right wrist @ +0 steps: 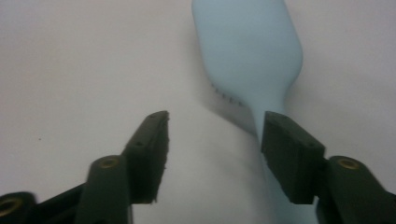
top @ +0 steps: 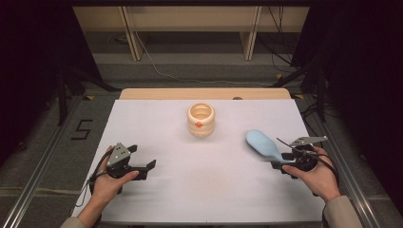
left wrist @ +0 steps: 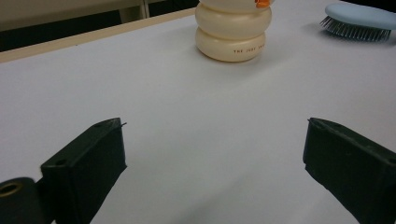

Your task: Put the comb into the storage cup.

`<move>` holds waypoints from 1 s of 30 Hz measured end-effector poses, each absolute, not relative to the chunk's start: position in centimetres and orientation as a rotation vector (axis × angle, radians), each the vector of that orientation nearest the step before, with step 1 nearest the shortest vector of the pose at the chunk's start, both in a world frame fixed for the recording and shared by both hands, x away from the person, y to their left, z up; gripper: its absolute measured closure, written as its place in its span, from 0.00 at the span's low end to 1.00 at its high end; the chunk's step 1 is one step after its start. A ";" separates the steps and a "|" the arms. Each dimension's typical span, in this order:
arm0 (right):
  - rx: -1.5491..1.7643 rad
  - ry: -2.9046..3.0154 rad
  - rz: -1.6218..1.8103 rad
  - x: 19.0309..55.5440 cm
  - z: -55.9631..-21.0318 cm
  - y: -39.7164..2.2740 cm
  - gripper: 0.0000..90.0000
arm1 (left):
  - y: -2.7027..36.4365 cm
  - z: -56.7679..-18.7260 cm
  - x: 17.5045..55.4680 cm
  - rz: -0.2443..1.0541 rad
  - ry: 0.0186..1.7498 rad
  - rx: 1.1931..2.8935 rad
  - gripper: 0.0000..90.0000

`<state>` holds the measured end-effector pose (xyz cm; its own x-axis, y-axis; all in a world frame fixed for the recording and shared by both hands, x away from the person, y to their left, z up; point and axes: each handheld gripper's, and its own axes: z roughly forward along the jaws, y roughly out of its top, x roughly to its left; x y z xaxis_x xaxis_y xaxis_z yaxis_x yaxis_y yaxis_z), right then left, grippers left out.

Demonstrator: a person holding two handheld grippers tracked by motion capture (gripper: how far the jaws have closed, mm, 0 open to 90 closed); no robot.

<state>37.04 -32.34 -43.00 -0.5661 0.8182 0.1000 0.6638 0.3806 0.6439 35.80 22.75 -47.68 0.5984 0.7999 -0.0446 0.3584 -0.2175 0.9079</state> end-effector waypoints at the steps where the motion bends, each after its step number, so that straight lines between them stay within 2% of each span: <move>1: 1.318 2.406 0.956 37.0 -43.0 -32.3 0.41 | 22.7 -47.7 35.8 0.545 0.941 1.813 0.06; 3: 1.276 2.390 0.979 37.0 -42.7 -32.3 0.34 | 22.8 -47.7 35.8 0.546 0.941 1.813 0.06; 5: 1.231 2.354 0.991 37.0 -42.4 -32.3 0.22 | 22.8 -47.7 35.8 0.545 0.945 1.811 0.06; 13: 1.188 2.331 1.001 37.1 -41.8 -32.5 0.13 | 22.8 -47.7 35.9 0.546 0.949 1.812 0.06; 14: 1.174 2.337 0.983 37.2 -41.7 -32.5 0.09 | 22.8 -47.7 35.8 0.546 0.949 1.812 0.06; 24: 1.142 2.364 0.890 38.5 -41.7 -32.3 0.01 | 22.9 -47.7 35.9 0.548 0.953 1.808 0.06; 30: 1.166 2.377 0.812 39.6 -42.3 -32.9 0.00 | 23.0 -47.7 35.8 0.550 0.956 1.805 0.06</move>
<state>39.63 -32.91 -42.29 -0.5888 0.8049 -0.0739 0.5914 0.4914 0.6393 35.84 22.96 -47.72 0.5872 0.8079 -0.0503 0.3634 -0.2076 0.9082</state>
